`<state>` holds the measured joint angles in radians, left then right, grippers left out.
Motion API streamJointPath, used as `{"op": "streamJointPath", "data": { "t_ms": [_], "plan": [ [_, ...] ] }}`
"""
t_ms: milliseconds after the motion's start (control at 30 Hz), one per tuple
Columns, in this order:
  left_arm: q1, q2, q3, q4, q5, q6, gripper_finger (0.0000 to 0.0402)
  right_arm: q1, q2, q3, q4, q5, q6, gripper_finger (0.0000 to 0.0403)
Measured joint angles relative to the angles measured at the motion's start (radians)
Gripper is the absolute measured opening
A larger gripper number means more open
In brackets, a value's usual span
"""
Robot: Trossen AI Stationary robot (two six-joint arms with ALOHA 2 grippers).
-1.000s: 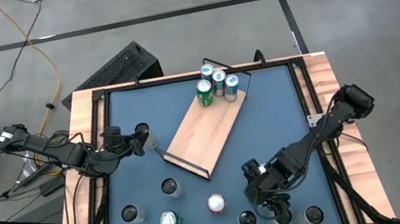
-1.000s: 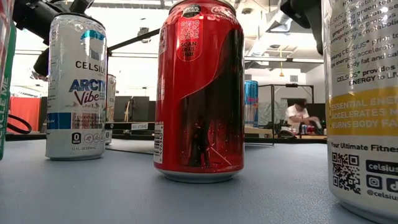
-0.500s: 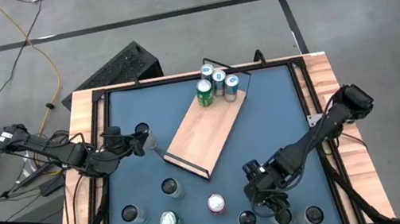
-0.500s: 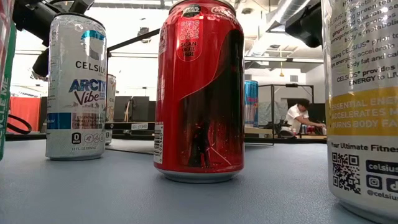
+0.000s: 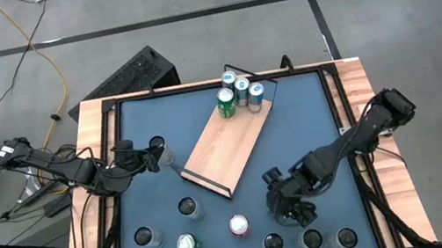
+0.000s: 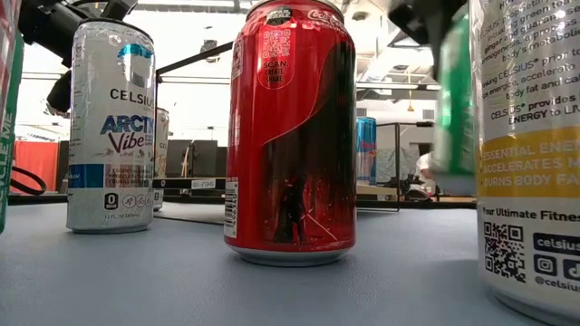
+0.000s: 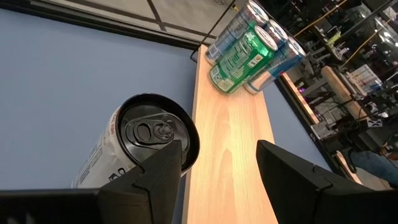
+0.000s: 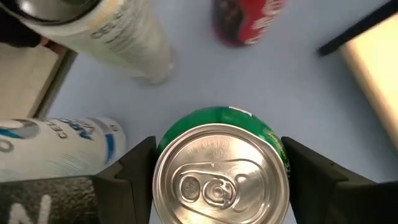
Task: Place canned beverage on shelf
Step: Put right green soda can on the shelf aligned with the other green soda can
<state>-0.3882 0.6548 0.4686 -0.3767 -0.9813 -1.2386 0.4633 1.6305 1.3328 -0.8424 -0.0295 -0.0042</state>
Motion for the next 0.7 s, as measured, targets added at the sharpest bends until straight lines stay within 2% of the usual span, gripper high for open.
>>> {"op": "streamJointPath", "data": {
  "t_ms": [267,700],
  "plan": [
    [0.0,0.0,0.0,0.0,0.0,-0.001,0.0194,-0.168,-0.075,0.07,-0.137,0.015,-0.219,0.0263],
    [0.0,0.0,0.0,0.0,-0.002,0.003,0.0194,-0.586,-0.105,0.192,-0.197,0.013,-0.606,0.0263]
  ]
}}
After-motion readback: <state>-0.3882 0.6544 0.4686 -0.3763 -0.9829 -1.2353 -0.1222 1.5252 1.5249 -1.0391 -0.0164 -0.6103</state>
